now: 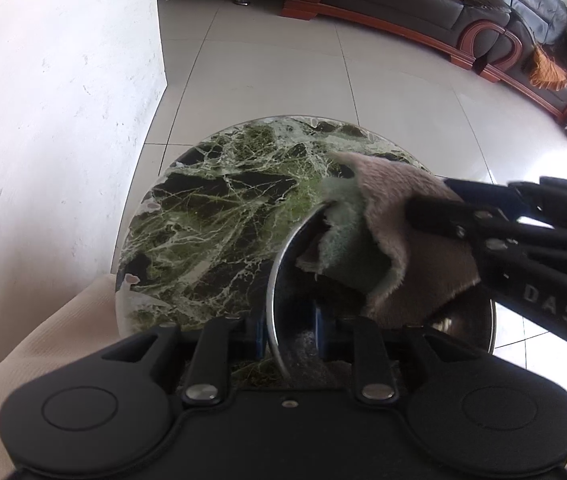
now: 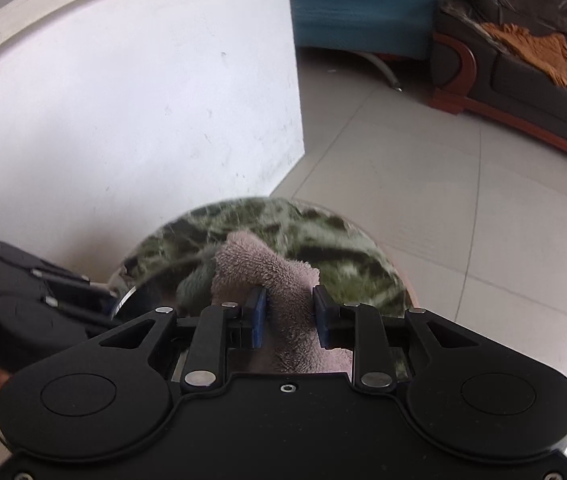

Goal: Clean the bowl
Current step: 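Rub the pink towel around the bowl's inner wall with the right gripper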

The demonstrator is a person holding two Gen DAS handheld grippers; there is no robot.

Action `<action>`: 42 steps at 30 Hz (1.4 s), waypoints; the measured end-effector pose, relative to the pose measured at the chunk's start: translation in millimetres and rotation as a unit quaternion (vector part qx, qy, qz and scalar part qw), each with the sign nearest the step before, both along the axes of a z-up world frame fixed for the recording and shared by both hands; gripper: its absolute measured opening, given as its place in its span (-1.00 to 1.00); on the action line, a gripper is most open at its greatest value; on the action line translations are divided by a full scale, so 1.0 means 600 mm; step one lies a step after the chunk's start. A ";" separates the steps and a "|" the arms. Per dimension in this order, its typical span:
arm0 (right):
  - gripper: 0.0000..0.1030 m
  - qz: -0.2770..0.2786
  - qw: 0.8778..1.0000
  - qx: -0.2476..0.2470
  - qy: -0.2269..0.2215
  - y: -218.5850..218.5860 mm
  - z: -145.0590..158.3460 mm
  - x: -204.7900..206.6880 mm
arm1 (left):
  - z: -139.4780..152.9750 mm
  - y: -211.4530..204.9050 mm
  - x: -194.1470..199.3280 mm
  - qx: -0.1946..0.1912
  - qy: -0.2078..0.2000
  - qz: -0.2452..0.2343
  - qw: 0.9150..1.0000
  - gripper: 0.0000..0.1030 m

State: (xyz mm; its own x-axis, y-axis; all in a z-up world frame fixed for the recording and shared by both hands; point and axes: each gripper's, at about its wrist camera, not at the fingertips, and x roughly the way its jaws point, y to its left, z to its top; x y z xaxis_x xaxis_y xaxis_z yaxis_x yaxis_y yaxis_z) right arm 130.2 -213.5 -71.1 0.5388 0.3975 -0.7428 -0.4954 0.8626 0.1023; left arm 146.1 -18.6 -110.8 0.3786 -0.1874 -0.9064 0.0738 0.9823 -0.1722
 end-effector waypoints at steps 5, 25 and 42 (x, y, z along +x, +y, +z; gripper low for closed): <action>-0.52 0.012 0.999 -0.028 -0.010 0.007 -0.010 -0.014 | -0.001 0.000 -0.002 -0.003 0.000 0.003 1.000 -0.59; -0.52 0.003 1.000 -0.020 0.009 0.003 -0.011 -0.003 | 0.000 0.001 -0.003 -0.007 0.000 0.004 1.000 -0.57; -0.48 -0.015 0.999 -0.005 0.038 -0.020 -0.023 -0.020 | 0.012 0.013 -0.029 -0.016 0.002 -0.005 1.000 -0.58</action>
